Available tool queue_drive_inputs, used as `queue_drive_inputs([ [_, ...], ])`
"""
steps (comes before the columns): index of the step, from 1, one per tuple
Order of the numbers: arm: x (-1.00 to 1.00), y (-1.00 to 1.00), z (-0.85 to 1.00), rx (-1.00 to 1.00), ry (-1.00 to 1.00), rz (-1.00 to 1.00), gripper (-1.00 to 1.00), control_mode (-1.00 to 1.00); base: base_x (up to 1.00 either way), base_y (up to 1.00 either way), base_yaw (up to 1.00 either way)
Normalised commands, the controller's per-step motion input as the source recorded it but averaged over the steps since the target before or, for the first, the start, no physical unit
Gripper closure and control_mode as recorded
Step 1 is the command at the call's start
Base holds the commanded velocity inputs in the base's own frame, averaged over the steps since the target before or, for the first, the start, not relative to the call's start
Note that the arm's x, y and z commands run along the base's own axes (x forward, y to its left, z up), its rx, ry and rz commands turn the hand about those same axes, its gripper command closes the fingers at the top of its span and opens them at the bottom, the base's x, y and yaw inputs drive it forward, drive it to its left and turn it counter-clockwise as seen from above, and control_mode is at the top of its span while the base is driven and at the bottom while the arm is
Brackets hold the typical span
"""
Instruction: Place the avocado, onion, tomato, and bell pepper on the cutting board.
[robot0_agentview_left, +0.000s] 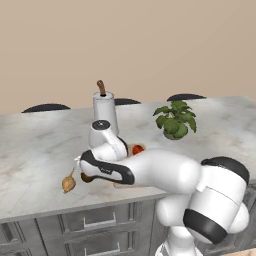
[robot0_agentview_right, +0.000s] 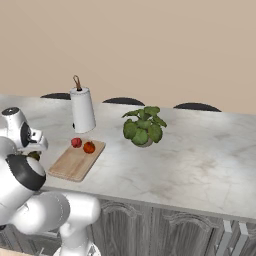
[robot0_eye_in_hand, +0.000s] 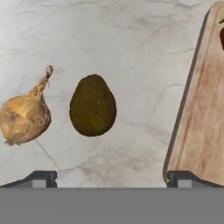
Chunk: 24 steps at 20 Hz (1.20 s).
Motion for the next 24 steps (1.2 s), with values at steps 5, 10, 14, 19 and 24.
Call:
queue_drive_inputs([
  [5, 0.26, 0.09, -0.27, -0.01, -0.01, -0.01, -1.00, -1.00, 0.00, 0.00, 0.00],
  [10, 0.30, 0.10, -0.15, 0.00, -0.04, 0.00, -1.00, -1.00, 0.00, 0.00, 0.00],
  [14, 0.14, 0.24, -0.17, 0.00, -0.01, 0.00, -1.00, -1.00, 0.00, 0.00, 0.00],
  [19, 0.01, 0.33, -0.11, 0.00, 0.00, 0.00, -1.00, -1.00, 0.00, 0.00, 0.00],
  [24, 0.00, 0.17, -0.09, 0.00, 0.00, 0.00, -1.00, -1.00, 0.00, 0.00, 0.00],
])
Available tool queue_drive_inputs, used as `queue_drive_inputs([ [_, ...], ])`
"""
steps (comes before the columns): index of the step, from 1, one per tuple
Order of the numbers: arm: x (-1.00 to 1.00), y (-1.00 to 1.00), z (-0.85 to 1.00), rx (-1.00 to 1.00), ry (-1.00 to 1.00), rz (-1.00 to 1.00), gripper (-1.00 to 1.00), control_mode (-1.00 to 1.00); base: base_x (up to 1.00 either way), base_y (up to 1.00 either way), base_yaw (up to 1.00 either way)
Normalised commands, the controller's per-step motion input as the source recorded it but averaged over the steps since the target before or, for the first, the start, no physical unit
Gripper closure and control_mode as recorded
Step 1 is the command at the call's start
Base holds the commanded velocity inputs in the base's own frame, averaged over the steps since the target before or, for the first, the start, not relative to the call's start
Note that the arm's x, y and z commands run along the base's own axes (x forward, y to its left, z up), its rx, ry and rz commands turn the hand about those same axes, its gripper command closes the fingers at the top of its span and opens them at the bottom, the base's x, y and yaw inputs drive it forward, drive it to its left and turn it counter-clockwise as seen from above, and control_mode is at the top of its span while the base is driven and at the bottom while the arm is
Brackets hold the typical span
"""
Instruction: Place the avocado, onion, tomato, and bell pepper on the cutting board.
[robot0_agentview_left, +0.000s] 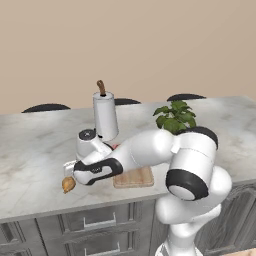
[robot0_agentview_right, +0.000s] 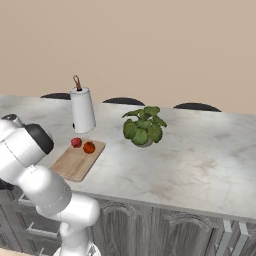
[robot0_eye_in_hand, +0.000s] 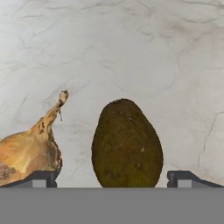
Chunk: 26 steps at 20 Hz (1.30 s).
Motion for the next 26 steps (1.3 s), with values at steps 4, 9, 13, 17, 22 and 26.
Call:
queue_drive_inputs([
  [4, 0.00, 0.00, -0.07, 0.00, 0.00, -0.03, -1.00, -1.00, 0.00, 0.00, 0.00],
  [9, 0.00, -0.10, -0.03, 0.00, 0.00, -0.05, -1.00, -1.00, 0.00, 0.00, 0.00],
  [13, 0.00, -0.18, 0.00, 0.00, 0.00, -0.05, -1.00, -1.00, 0.00, 0.00, 0.00],
  [17, 0.00, -0.15, -0.02, 0.00, 0.00, -0.04, -1.00, -1.00, 0.00, 0.00, 0.00],
  [22, 0.00, -0.08, -0.11, 0.00, 0.00, -0.03, -1.00, -1.00, 0.00, 0.00, 0.00],
  [26, 0.02, 0.00, -0.23, -0.01, 0.00, -0.01, -1.00, -1.00, 0.00, 0.00, 0.00],
])
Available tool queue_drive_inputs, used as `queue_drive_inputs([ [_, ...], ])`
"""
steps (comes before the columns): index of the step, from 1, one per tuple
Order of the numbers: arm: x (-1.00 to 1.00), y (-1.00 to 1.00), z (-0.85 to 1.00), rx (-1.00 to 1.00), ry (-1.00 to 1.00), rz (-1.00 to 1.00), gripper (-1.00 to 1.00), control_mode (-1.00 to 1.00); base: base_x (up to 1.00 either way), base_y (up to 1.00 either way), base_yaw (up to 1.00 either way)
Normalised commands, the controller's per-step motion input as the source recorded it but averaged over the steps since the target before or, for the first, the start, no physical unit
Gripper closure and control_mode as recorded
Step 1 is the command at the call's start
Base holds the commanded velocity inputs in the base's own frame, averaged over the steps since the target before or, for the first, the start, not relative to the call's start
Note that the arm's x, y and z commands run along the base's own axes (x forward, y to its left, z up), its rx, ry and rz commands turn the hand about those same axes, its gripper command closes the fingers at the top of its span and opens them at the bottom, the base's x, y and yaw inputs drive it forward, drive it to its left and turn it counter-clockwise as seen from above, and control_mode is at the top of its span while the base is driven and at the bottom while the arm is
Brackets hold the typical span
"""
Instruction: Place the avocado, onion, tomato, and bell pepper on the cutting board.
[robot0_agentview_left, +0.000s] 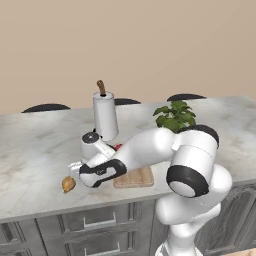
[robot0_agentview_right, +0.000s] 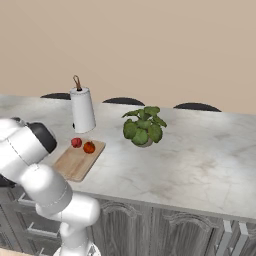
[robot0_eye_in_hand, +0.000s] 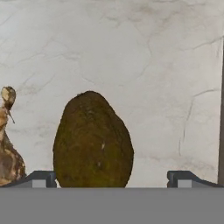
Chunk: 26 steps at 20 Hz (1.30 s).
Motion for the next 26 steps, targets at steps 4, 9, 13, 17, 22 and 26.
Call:
queue_drive_inputs([
  [4, 0.16, 0.07, -0.21, -0.01, 0.00, 0.00, -1.00, -1.00, 0.00, 0.00, 0.00],
  [9, 0.24, 0.09, -0.16, 0.00, 0.00, 0.00, -1.00, -1.00, 0.00, 0.00, 0.00],
  [13, 0.13, 0.05, -0.22, -0.01, 0.01, -0.01, -1.00, -1.00, 0.00, 0.00, 0.00],
  [17, 0.00, 0.01, -0.23, -0.03, 0.06, -0.02, 1.00, -1.00, 0.00, 0.00, 0.00],
  [22, 0.00, 0.01, -0.03, 0.00, 0.01, -0.01, 1.00, -1.00, 0.00, 0.00, 0.00],
  [26, 0.00, -0.11, 0.25, 0.01, 0.00, -0.01, 1.00, -1.00, 0.00, 0.00, 0.00],
])
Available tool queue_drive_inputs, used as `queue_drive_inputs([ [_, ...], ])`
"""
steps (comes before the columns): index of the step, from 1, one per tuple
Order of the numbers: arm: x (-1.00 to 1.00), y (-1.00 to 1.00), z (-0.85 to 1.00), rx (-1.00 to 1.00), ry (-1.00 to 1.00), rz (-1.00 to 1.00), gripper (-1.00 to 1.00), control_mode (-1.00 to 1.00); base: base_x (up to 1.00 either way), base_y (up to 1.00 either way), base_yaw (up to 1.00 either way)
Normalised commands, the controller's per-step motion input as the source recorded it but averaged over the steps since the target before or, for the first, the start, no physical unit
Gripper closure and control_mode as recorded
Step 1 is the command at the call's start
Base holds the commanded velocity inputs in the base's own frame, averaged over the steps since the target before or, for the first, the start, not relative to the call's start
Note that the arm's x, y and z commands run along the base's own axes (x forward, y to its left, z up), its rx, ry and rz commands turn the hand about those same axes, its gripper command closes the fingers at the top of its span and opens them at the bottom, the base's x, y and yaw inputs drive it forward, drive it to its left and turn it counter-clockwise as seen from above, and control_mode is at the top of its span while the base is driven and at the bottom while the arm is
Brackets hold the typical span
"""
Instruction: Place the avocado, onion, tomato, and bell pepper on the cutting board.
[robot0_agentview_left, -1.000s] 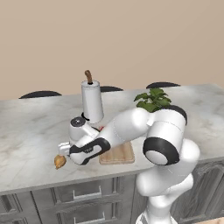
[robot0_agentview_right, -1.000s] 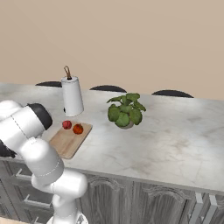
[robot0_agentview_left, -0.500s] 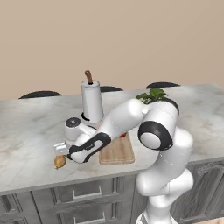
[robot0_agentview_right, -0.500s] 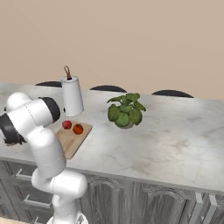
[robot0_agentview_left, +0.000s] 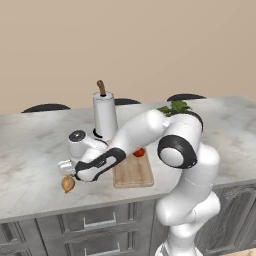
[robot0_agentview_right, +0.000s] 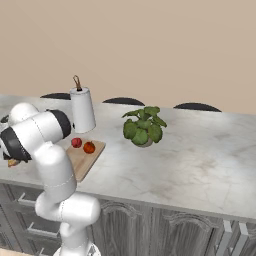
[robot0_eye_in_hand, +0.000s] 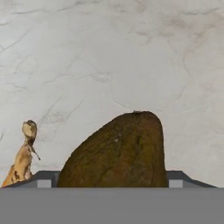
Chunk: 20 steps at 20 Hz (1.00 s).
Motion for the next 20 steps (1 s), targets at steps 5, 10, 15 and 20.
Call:
queue_drive_inputs([
  [5, -0.02, -0.44, 0.51, 0.02, -0.03, -0.03, 1.00, -1.00, 0.00, 0.00, 0.00],
  [10, 0.00, -0.58, 0.52, 0.04, 0.00, -0.04, 1.00, -1.00, 0.00, 0.00, 0.00],
  [15, -0.06, -0.57, 0.37, 0.07, 0.00, -0.02, 1.00, -1.00, 0.00, 0.00, 0.00],
  [20, -0.11, -0.49, 0.18, 0.07, 0.00, 0.00, 1.00, -1.00, 0.00, 0.00, 0.00],
])
